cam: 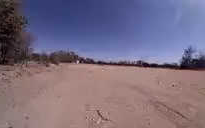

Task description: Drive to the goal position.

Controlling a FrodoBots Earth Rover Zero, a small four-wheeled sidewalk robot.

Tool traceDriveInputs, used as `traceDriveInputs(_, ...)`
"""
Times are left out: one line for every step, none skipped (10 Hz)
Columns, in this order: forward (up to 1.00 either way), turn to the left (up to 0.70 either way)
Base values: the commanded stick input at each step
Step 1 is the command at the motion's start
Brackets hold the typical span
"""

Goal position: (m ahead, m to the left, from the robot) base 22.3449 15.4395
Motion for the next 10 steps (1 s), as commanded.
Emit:
traceDriveInputs(1.00, 0.00)
traceDriveInputs(1.00, 0.00)
traceDriveInputs(1.00, 0.00)
traceDriveInputs(1.00, 0.00)
traceDriveInputs(1.00, 0.00)
traceDriveInputs(1.00, 0.00)
traceDriveInputs(1.00, 0.00)
traceDriveInputs(1.00, 0.00)
traceDriveInputs(1.00, 0.00)
traceDriveInputs(1.00, 0.00)
